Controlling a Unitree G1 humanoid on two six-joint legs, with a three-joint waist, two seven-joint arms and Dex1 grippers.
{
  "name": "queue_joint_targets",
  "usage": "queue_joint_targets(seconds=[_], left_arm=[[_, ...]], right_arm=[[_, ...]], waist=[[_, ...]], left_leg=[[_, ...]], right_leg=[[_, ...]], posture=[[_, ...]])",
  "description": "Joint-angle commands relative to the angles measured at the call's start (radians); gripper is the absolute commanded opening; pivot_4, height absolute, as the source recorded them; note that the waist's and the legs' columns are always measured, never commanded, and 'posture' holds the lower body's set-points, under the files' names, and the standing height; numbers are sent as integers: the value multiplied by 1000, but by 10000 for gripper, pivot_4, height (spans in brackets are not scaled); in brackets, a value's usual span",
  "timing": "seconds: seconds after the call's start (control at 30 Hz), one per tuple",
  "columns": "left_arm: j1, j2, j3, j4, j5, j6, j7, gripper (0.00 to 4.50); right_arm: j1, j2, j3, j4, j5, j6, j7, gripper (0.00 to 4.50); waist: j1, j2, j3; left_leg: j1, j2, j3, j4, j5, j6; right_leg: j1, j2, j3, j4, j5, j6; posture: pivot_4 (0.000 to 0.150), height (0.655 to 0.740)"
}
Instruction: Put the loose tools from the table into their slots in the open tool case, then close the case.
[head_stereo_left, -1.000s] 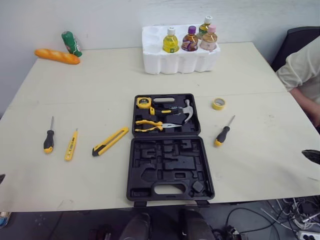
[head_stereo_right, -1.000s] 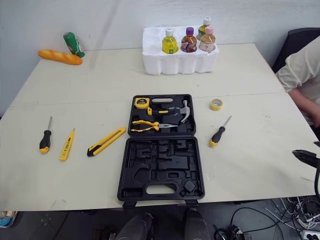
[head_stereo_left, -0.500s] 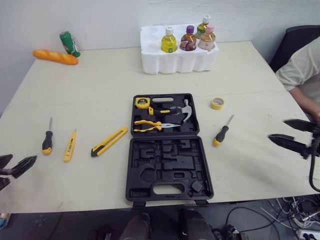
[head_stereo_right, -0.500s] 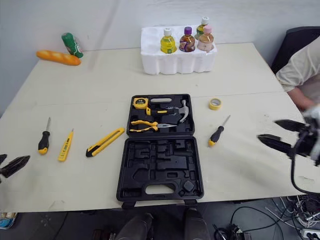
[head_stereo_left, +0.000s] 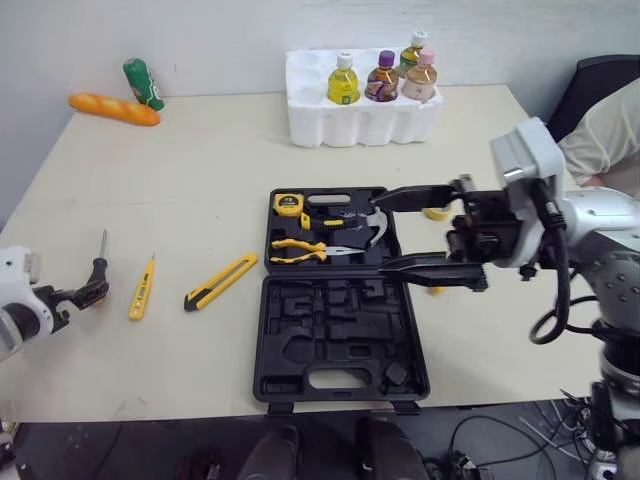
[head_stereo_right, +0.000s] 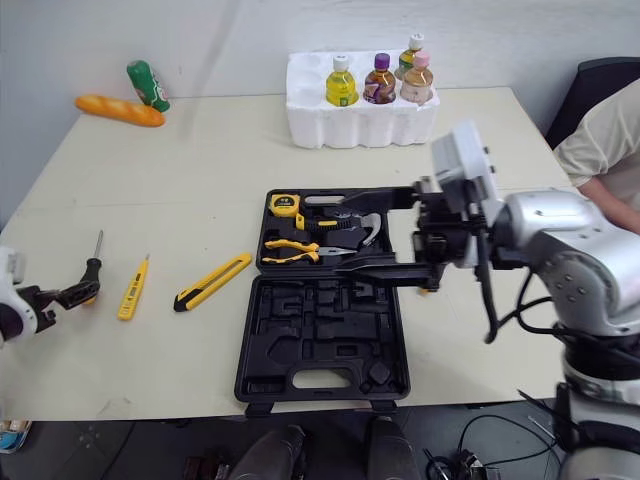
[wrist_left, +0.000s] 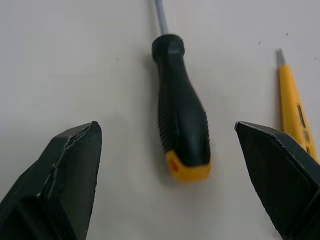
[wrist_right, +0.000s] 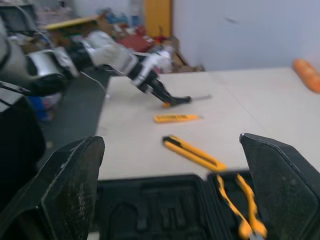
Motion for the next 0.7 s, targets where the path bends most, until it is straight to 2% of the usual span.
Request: queue_joint_targets(seconds=[0.03, 0.13, 0.17, 0.23, 0.33, 0.43, 0.53, 0.7], left_arm=[[-56, 17, -62, 79, 46, -54, -11, 44646], [-85, 18, -103, 127, 79, -58, 4, 44646], [-88, 16, -111, 134, 87, -54, 9, 42161], [-82, 15, -130, 126, 98, -58, -3, 35761], [-84, 4, -118, 121, 94, -53, -4, 22397], [-69, 20, -112, 98, 95, -41, -12, 12194], [16, 101, -151, 17, 144, -114, -75, 11158], [76, 239, -198, -311, 72, -216, -339, 11153]], right_arm=[[-32, 39, 36, -7, -16, -37, 8, 45000], [-55, 63, 42, 28, -33, -51, 2, 45000], [-58, 71, 47, 43, -51, -62, -4, 45000], [-60, 79, 55, 65, -80, -79, -11, 45000], [-55, 80, 62, 79, -110, -94, -11, 45000], [-44, 77, 66, 81, -142, -111, -16, 45000], [-32, 69, 56, 77, -160, -113, -25, 45000], [59, -15, -10, 47, -153, -91, -31, 45000]], waist=[[-1, 0, 0], [-2, 0, 0], [-2, 0, 0], [-2, 0, 0], [-2, 0, 0], [-2, 0, 0], [-14, -1, 0], [-19, -2, 0]], left_leg=[[0, 0, 0, 0, 0, 0], [-1, -1, 1, 2, 0, 1], [0, -1, 1, 2, 0, 1], [0, -1, 1, 2, 0, 1], [0, -1, 1, 2, 1, 0], [0, -1, 1, 2, 1, 0], [0, -1, 2, 1, 1, 0], [-2, 0, 0, 0, 0, 1]], right_leg=[[0, 0, 0, 1, 0, 0], [-1, 0, 1, 2, 0, 0], [-1, 0, 1, 2, 0, 0], [-1, 0, 1, 2, 0, 0], [-1, 0, 1, 3, 0, 0], [-1, 0, 1, 3, 0, 0], [-1, 0, 2, 3, 0, 0], [-1, 0, 2, 1, 0, 0]], posture=[[1500, 7374], [1500, 7374], [1500, 7374], [1500, 7374], [1500, 7374], [1500, 7374], [1500, 7374], [1500, 7374]])
